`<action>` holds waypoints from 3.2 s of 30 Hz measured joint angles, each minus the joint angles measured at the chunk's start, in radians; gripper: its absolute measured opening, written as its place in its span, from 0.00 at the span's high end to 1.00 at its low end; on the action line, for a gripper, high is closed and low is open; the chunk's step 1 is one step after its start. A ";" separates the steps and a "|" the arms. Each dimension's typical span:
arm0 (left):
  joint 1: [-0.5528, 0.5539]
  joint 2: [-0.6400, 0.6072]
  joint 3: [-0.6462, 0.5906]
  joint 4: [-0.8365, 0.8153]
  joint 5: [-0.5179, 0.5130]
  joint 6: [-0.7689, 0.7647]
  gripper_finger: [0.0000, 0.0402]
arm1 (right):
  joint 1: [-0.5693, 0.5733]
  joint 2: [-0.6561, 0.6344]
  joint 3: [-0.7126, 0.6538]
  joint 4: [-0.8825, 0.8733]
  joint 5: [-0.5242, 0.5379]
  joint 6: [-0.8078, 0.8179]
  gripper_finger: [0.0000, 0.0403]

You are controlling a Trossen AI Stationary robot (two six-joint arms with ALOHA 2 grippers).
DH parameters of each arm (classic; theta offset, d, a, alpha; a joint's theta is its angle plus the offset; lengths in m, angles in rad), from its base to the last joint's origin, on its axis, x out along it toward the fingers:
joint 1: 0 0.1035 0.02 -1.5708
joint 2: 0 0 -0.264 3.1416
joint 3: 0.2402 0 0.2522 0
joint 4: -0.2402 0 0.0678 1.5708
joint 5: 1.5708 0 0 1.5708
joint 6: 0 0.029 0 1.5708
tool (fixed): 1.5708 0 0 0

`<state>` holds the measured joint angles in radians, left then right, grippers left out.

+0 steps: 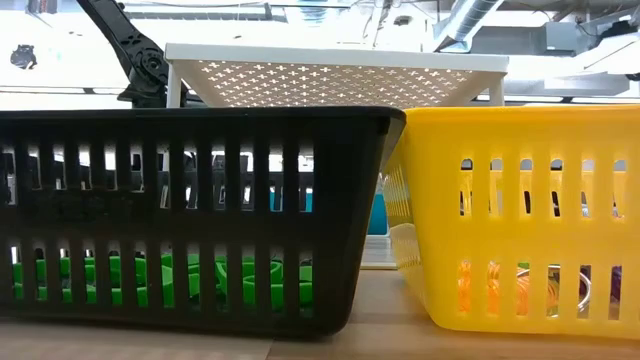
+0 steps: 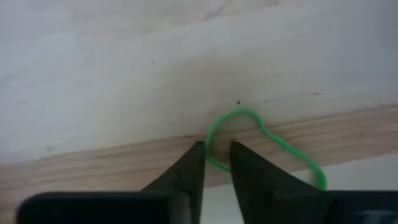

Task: Pick & Place Office Desk Supplies
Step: Put the green rubber band into the black bin

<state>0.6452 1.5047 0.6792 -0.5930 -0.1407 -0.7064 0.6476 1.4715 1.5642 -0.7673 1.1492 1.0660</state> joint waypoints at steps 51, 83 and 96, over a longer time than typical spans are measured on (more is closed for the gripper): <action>-1.337 0.177 0.710 0.125 -0.358 -0.193 1.00 | 0.180 0.000 0.000 -0.039 0.085 0.030 0.86; -1.410 0.371 0.712 0.000 -0.521 -0.453 1.00 | 0.196 0.021 0.000 -0.010 0.086 0.037 0.86; -1.410 0.370 0.712 0.015 -0.493 -0.484 0.71 | 0.196 0.021 0.000 -0.010 0.086 0.026 0.86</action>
<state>-0.7647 1.8748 1.3911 -0.5779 -0.6335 -1.1903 0.8440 1.4925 1.5639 -0.7776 1.2351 1.0924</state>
